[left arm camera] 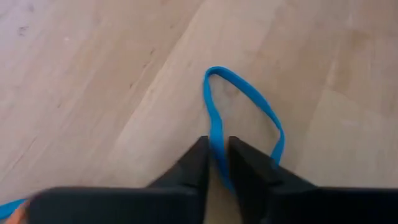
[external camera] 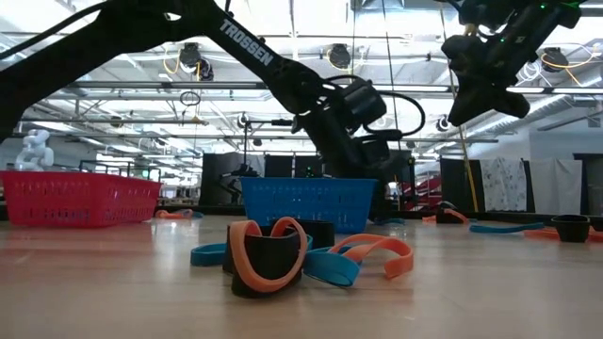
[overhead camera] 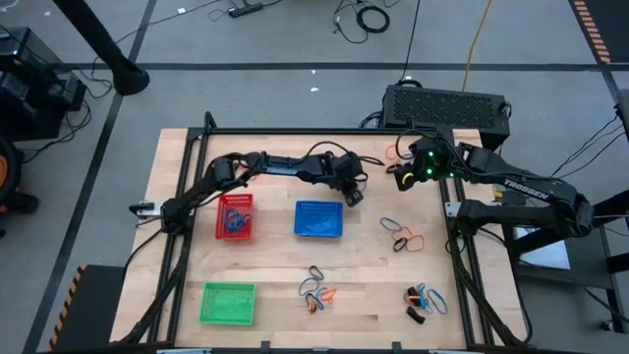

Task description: Sort rubber bands into baskets

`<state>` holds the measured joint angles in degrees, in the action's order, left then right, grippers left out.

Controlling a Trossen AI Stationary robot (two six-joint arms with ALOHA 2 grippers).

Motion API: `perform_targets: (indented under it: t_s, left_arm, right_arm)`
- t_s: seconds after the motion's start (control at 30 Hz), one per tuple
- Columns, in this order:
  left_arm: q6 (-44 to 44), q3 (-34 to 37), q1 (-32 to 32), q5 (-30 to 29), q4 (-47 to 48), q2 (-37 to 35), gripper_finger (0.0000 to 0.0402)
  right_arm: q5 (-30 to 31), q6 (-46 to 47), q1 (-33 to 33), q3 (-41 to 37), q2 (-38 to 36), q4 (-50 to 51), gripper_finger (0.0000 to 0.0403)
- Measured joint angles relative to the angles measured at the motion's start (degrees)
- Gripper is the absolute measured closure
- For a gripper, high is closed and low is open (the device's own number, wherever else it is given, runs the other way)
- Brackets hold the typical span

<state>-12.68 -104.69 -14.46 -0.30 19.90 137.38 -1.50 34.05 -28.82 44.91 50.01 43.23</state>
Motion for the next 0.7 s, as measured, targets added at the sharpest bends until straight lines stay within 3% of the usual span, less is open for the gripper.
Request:
perform_targets:
  t_s: [0.1, 0.4, 0.6, 0.7]
  left_arm:
    - [-0.3, 0.0, 0.0, 0.0, 0.0, -0.1, 0.039]
    - [1.2, 0.2, 2.0, 0.1, 1.7, -5.8, 0.0398]
    - [6.9, 0.2, 5.0, 0.0, 12.2, -13.7, 0.0399]
    - [7.7, 1.1, 7.3, -2.8, 17.0, -18.3, 0.04]
  right_arm:
    - [0.0, -0.4, 0.0, 0.0, 0.0, 0.1, 0.0358]
    - [0.0, -0.7, 0.1, 0.0, 0.0, 0.6, 0.0358]
    - [-0.3, 0.6, 2.9, 0.0, 0.0, 0.6, 0.0358]
    - [-0.3, 3.0, 6.2, 0.0, 0.0, 0.6, 0.0358]
